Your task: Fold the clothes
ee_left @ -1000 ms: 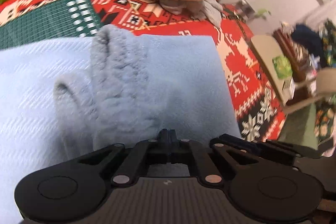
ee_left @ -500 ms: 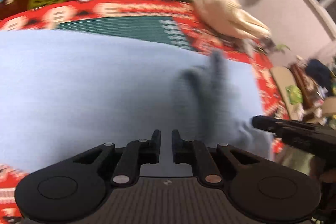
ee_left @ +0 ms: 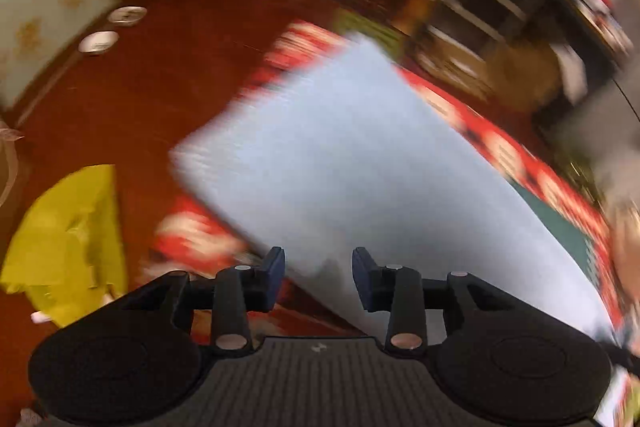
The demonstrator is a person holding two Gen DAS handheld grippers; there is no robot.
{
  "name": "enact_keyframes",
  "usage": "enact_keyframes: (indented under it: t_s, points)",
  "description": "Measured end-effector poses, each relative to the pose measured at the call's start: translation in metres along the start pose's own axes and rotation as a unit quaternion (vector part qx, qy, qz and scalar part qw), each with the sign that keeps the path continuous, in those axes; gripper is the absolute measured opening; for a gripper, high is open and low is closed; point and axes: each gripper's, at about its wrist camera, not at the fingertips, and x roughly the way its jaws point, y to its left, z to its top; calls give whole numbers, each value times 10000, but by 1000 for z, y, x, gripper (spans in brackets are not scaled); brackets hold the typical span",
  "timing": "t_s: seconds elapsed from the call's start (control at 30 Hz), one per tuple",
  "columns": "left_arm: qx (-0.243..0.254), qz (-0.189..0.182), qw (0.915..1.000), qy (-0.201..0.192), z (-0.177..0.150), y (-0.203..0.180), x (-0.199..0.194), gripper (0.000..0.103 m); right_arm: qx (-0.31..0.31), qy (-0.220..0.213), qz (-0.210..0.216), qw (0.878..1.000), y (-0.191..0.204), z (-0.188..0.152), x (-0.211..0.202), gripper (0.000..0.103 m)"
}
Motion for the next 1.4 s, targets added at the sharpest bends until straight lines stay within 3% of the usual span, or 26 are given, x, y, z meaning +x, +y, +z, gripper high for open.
enact_keyframes:
  t_s: [0.17,0.37,0.5,0.63,0.77,0.87,1.0,1.17,1.4]
  points:
    - [-265,229,9990,-283,18,39,11,43,-264,155,159,9994,44,6,17,17]
    - [-118,60,9995,-270,29,59,34,44,-487,410,210,9977,75,5,30,17]
    - [-231,-324,9988,-272,27,62,43,44,-654,503,212,9964,88,4,35,21]
    - [-318,-468,9977,-370,27,64,41,35,-784,558,224,9951,100,4,41,22]
    - [293,-307,9961,-776,23,45,24,28,-916,598,289,9936,111,3,46,22]
    - [969,-65,9901,-1013,19,22,12,26,-951,597,315,9932,115,3,47,22]
    - [1894,-17,9714,-1434,17,-12,-11,25,-837,531,304,9946,110,6,44,22]
    - [2919,-425,9387,-1781,13,-67,-45,24,-310,325,266,9986,83,17,31,22]
    - [4392,-1213,8695,-1908,-32,-158,-81,24,384,-131,10,9992,14,19,-6,22]
